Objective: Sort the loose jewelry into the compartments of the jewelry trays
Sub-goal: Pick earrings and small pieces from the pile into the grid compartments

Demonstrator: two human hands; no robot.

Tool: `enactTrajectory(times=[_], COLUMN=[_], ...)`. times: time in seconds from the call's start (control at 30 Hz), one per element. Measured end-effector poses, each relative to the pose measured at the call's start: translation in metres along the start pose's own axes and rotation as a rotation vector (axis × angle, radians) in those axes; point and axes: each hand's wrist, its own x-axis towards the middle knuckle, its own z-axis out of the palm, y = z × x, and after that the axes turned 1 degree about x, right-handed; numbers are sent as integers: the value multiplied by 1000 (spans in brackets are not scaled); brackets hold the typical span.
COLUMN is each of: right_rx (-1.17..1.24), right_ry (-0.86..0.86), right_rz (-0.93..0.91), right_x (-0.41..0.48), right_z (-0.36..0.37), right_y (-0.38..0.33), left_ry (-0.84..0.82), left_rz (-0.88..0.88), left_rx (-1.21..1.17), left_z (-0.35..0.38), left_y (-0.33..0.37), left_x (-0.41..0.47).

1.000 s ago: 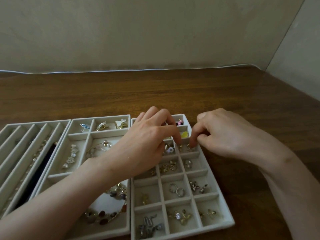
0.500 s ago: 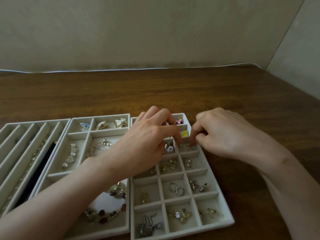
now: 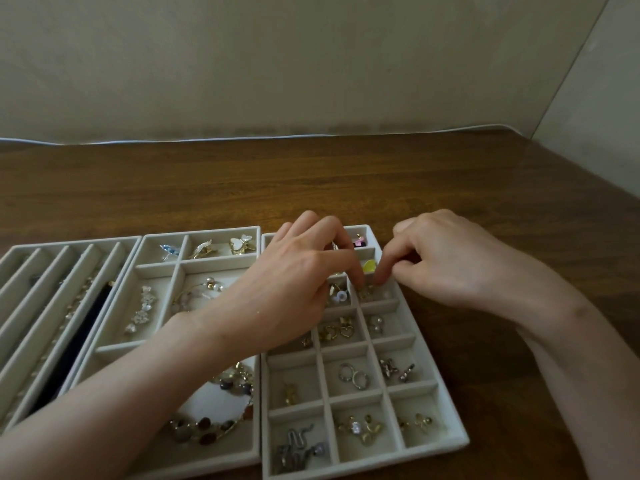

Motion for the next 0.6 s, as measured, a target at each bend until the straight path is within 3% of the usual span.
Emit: enactTrajectory(times=[0.6], right_rx=[-11], right_ry=[-44], right_rz=[-24], right_x=[1], right_z=[2], right_y=[-1], left_ry=[0], left_rz=[-3], left_rx=[15], left_z=[1], left_y=[0], left_x=[0])
